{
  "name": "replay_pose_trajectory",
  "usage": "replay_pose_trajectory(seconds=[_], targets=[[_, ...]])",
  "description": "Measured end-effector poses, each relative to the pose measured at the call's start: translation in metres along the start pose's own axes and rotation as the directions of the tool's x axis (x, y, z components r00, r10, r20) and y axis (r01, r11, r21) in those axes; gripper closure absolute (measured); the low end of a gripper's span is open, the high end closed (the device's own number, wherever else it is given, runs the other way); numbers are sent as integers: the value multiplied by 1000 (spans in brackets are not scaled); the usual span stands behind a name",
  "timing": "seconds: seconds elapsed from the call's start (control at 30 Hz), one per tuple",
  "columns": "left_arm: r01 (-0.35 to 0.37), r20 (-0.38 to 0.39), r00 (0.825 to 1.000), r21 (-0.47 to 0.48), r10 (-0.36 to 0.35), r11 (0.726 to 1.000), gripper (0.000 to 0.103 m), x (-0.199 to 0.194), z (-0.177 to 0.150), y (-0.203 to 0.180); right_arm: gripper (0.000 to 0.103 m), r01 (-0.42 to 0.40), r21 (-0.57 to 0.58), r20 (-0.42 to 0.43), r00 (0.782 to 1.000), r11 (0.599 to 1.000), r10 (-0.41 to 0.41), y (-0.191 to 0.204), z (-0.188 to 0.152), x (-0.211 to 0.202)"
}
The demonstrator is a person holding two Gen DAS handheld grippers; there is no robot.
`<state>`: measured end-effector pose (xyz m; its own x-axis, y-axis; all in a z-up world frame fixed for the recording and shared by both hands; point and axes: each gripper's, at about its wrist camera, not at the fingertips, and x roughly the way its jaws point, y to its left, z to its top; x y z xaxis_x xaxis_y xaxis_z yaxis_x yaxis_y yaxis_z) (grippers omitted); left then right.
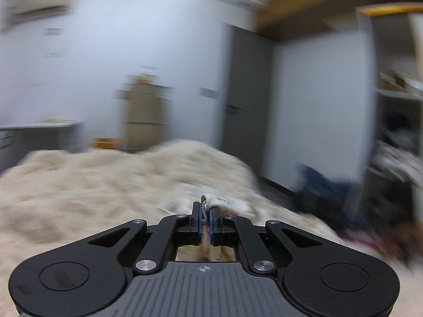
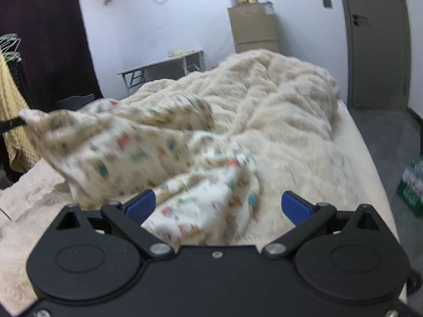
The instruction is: Organize soft objects
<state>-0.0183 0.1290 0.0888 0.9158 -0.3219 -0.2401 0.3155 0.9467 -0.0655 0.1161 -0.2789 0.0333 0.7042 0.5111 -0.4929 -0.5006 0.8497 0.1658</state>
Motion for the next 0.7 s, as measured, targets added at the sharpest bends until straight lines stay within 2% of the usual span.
replay_pose_trajectory(seconds=[0.07, 0.1, 0.13, 0.17, 0.2, 0.3, 0.37, 0.43, 0.5, 0.53, 0.57, 0.63, 0.67, 0.7], targets=[[75, -18, 997, 25, -74, 997, 97, -3, -6, -15, 0, -4, -16, 15, 1000, 1000, 4, 6, 13, 0], [112, -27, 993, 37, -111, 993, 89, -4, -10, -23, 0, -5, -17, 20, 1000, 1000, 5, 8, 19, 0], [149, -37, 988, 49, -148, 988, 72, -6, -13, -31, 0, -8, -18, 24, 1000, 1000, 9, 11, 24, 0], [151, -34, 988, 52, -149, 987, 60, -6, -13, -32, 0, -15, -19, 28, 999, 1000, 15, 14, 26, -1], [129, -18, 992, 47, -128, 991, 43, -8, -11, -32, 0, -22, -21, 31, 999, 1000, 22, 17, 29, -2], [90, 14, 996, -69, -89, 994, 39, -6, -3, -13, 0, -42, -59, 43, 998, 997, 45, 35, 29, -7], [70, 8, 998, -174, -70, 982, 32, -1, 1, 2, 0, -47, -75, 46, 998, 996, 51, 42, 25, -9], [35, -38, 998, -272, -47, 962, 28, 19, 2, 24, 0, -51, -64, 43, 998, 997, 54, 43, 22, -11], [40, -79, 994, -340, -71, 940, 28, 36, -1, 40, 0, -54, -65, 49, 997, 996, 57, 40, 21, -14], [25, -153, 984, -411, -96, 911, 28, 61, -8, 53, 0, -46, -69, 54, 997, 997, 50, 39, 21, -16], [19, -179, 978, -429, -106, 903, 28, 71, -10, 57, 0, -31, -72, 56, 998, 997, 35, 37, 20, -18], [40, -234, 961, -419, -150, 907, 30, 97, -14, 52, 0, -4, -66, 59, 998, 998, 8, 31, 18, -23], [57, -244, 955, -404, -168, 913, 33, 106, -13, 47, 0, 3, -54, 61, 998, 999, 1, 26, 17, -26], [73, -251, 951, -388, -182, 919, 43, 113, -12, 41, 0, 5, -40, 63, 998, 999, -2, 22, 17, -29]])
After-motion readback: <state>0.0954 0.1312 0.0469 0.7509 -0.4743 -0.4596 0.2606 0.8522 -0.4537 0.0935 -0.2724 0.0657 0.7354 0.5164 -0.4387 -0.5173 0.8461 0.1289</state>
